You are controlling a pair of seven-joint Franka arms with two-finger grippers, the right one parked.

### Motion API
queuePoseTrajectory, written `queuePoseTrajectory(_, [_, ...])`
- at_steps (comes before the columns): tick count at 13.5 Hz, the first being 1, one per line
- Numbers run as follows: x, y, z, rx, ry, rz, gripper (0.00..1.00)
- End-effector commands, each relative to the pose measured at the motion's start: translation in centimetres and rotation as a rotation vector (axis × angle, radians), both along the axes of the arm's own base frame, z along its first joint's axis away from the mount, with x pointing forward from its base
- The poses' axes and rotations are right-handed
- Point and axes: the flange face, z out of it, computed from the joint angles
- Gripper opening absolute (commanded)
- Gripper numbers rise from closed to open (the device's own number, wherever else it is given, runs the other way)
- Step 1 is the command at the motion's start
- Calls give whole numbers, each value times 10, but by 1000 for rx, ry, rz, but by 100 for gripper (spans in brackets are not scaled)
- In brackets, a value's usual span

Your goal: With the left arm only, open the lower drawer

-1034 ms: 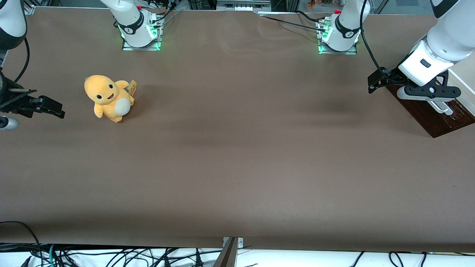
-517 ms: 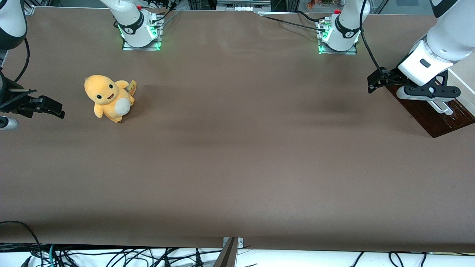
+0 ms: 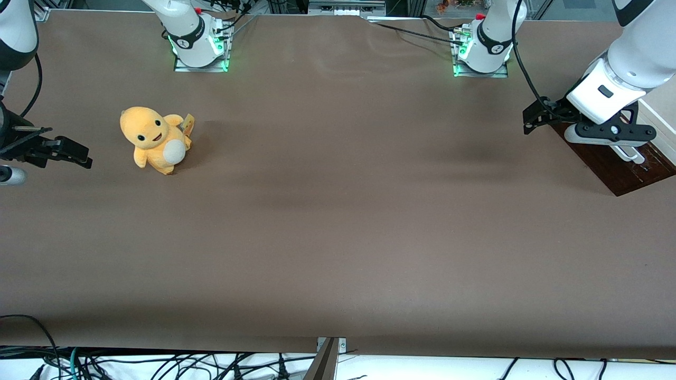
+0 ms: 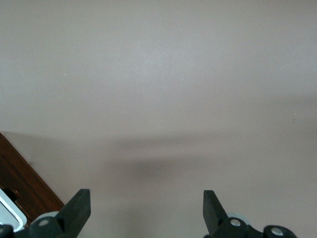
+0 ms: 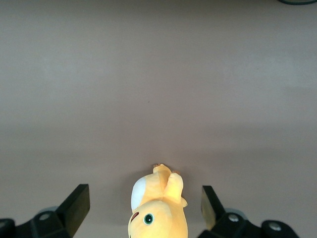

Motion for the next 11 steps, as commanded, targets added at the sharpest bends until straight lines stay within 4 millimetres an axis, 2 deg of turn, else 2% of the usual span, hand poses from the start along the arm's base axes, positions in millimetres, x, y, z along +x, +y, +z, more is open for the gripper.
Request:
queuePoseTrajectory(1, [7,-4,1,11,15,-21,100])
queuePoseTrajectory(3, [8,1,-1,9,20,-13,100])
queuePoseTrajectory(6, [18,3,-24,11,61,-10,100])
queuePoseTrajectory(11, [22,2,-27,25,62,-15,100])
